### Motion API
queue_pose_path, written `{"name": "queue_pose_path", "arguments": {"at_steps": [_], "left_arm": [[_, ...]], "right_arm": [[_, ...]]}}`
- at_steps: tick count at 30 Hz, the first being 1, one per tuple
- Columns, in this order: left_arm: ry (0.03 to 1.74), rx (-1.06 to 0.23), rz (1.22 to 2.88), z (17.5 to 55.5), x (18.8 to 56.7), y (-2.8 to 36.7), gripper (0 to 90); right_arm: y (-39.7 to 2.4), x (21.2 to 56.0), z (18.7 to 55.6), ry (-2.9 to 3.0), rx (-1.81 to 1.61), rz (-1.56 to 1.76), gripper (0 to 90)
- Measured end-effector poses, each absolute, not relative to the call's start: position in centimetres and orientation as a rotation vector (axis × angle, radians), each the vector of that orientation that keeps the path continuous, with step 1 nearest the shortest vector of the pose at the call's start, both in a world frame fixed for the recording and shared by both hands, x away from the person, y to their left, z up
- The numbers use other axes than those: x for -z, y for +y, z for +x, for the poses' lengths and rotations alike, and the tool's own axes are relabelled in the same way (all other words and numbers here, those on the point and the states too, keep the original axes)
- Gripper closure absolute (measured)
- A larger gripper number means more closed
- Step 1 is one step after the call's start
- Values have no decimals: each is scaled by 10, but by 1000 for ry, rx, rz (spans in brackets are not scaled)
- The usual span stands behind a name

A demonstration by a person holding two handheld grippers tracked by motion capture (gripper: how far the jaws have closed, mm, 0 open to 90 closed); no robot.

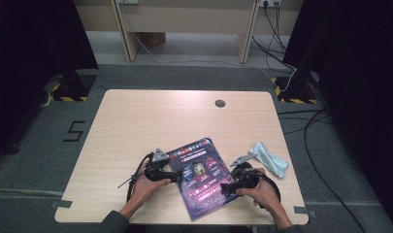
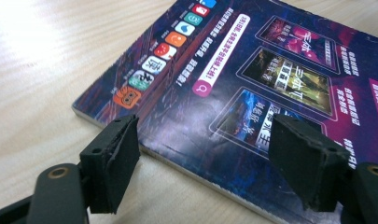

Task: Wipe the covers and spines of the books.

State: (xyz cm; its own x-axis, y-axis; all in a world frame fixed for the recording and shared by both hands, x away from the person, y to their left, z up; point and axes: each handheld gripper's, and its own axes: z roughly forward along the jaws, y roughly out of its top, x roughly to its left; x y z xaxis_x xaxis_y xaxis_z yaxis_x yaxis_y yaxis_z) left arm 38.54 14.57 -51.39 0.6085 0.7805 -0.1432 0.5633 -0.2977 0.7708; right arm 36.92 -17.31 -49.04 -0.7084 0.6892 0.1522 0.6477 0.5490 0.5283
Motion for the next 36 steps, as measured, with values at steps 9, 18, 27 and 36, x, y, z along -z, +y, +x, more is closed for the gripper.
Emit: {"name": "queue_pose_path", "arguments": {"at_steps": [9,18,27,36], "left_arm": [[1041,-482,2031,401,513,147,240],[972,-529,2127,392,509,143,318],[1017,-457,2124,360,508,149,377],[1055,-398,2087,361,502,152,349]], "right_arm": [[-168,489,367,2697,-818,1125,314],[-168,486,373,2642,-739,1096,306],[-166,484,400,2528,-646,1166,263],[-158,480,417,2465,-662,1179,323]]}}
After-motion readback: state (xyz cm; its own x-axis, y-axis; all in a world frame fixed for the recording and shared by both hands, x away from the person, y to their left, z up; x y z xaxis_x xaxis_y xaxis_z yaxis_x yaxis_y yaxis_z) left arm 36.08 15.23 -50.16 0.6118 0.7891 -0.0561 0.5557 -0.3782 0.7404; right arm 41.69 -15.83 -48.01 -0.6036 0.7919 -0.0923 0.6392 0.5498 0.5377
